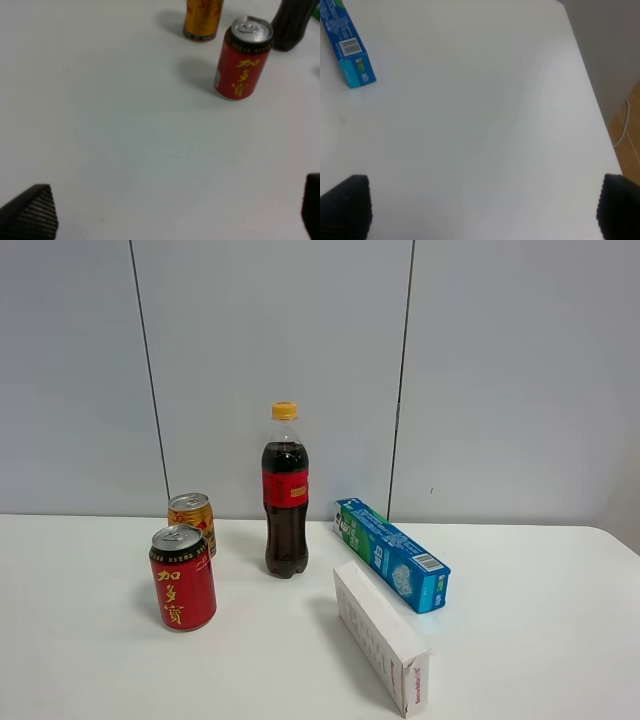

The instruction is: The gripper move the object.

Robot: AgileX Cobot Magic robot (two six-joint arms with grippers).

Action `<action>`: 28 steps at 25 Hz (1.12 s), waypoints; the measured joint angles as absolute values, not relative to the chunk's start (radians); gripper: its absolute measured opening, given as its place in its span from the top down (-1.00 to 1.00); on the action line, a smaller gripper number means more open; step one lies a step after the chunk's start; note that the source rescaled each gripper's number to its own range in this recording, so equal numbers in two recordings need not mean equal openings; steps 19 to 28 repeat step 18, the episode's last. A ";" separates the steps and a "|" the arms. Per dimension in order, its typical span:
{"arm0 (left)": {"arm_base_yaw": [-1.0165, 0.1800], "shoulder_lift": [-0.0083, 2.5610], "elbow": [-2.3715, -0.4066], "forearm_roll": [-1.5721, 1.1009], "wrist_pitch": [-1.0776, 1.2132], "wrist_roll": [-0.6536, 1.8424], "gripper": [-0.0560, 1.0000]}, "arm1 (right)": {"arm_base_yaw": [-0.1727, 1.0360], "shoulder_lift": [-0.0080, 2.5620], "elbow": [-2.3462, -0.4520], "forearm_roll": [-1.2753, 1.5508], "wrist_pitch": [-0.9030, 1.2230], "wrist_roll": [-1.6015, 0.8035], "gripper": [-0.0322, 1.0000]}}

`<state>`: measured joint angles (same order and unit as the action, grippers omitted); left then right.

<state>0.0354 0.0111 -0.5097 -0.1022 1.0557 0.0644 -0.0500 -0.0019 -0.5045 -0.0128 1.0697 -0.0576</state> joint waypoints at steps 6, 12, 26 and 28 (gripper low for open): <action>0.035 0.011 -0.510 -0.102 1.056 0.064 -1.00 | -0.050 -0.002 -0.504 -0.013 1.070 -0.058 -1.00; 0.035 0.011 -0.510 -0.102 1.056 0.064 -1.00 | -0.050 -0.002 -0.504 -0.013 1.070 -0.058 -1.00; 0.035 0.011 -0.510 -0.102 1.056 0.064 -1.00 | -0.050 -0.002 -0.504 -0.013 1.070 -0.058 -1.00; 0.035 0.011 -0.510 -0.102 1.056 0.064 -1.00 | -0.050 -0.002 -0.504 -0.013 1.070 -0.058 -1.00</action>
